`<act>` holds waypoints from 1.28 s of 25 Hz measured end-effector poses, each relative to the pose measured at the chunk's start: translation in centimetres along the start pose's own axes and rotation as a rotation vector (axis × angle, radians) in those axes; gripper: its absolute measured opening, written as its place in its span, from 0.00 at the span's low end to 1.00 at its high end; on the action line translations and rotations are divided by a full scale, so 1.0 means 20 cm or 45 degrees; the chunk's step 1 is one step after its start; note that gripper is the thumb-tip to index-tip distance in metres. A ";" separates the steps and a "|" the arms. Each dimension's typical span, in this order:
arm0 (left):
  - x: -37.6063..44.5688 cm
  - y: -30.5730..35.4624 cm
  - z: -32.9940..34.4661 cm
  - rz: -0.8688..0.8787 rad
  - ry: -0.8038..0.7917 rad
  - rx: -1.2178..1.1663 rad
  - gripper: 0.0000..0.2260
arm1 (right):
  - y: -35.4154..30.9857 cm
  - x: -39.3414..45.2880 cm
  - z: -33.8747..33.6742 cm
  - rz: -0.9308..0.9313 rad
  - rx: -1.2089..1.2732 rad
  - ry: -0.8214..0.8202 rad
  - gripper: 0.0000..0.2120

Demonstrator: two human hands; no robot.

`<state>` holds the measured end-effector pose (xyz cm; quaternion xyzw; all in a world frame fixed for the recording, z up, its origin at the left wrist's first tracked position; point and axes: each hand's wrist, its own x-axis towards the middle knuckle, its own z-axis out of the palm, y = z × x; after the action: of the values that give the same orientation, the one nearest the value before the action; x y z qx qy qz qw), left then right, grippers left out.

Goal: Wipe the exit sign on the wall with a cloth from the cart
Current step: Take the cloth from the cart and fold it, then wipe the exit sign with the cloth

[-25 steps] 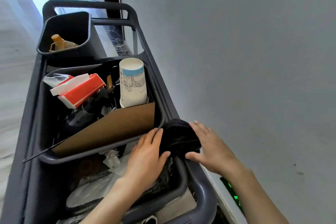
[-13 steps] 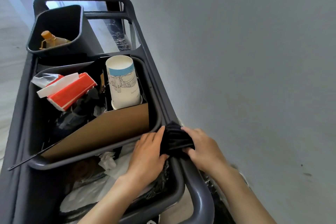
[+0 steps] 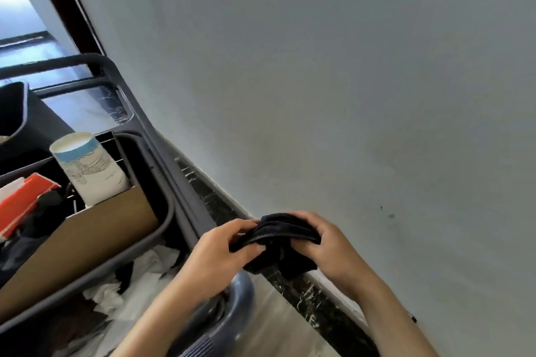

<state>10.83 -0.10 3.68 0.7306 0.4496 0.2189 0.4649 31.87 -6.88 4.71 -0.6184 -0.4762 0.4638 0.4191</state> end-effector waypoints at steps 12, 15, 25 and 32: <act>-0.05 0.47 0.87 0.191 -0.393 -0.097 0.21 | 0.33 -0.76 -0.60 0.169 0.277 0.756 0.13; -0.04 0.49 1.08 0.102 -0.479 -0.263 0.15 | 0.43 -0.82 -0.63 0.238 0.420 0.944 0.14; 0.20 -0.07 1.84 -0.128 -0.407 -0.535 0.15 | 1.24 -0.69 -0.68 0.335 0.768 0.917 0.22; 0.41 -0.71 2.18 -0.061 -0.329 -0.410 0.14 | 1.93 -0.35 -0.59 0.368 0.655 1.117 0.23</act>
<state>40.77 -11.75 -30.11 0.6580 0.3626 0.1813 0.6346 50.19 -22.24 -28.45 -0.6910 -0.0368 0.3162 0.6490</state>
